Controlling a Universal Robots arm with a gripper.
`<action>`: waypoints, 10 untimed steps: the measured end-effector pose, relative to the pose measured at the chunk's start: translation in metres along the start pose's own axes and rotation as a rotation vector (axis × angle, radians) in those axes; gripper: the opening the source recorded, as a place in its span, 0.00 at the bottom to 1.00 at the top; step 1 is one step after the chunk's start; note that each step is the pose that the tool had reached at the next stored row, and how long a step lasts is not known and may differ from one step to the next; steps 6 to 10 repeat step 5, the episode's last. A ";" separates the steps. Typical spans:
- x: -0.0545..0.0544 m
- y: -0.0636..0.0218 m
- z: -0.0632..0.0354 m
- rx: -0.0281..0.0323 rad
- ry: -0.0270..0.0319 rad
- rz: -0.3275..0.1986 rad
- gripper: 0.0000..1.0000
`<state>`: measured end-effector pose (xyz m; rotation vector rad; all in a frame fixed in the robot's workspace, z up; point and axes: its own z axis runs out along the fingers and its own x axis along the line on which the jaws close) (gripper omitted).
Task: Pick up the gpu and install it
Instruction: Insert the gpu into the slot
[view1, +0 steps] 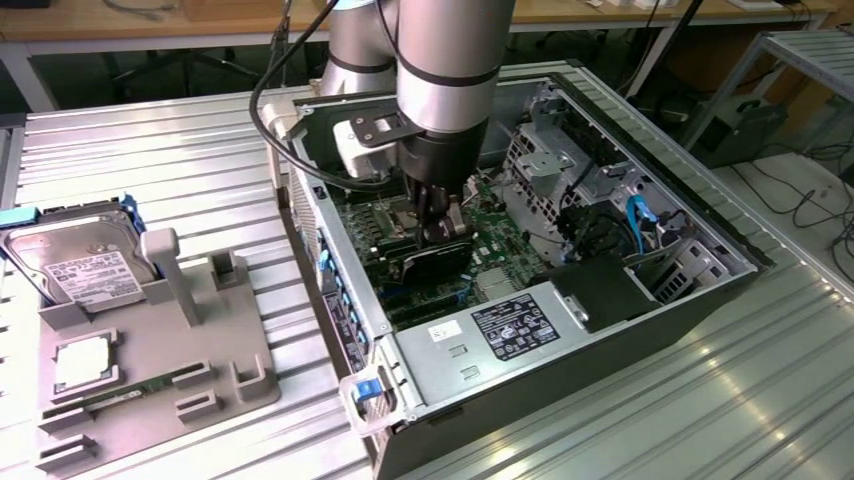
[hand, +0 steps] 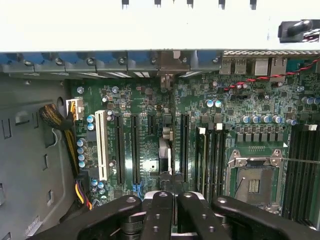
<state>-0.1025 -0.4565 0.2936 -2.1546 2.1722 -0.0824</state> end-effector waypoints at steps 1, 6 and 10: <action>0.000 0.0000 0.0000 0.0000 -0.0001 0.000 0.11; 0.000 0.0000 0.0000 0.0000 -0.0001 0.000 0.11; 0.000 0.0000 0.0000 0.0000 -0.0001 0.000 0.11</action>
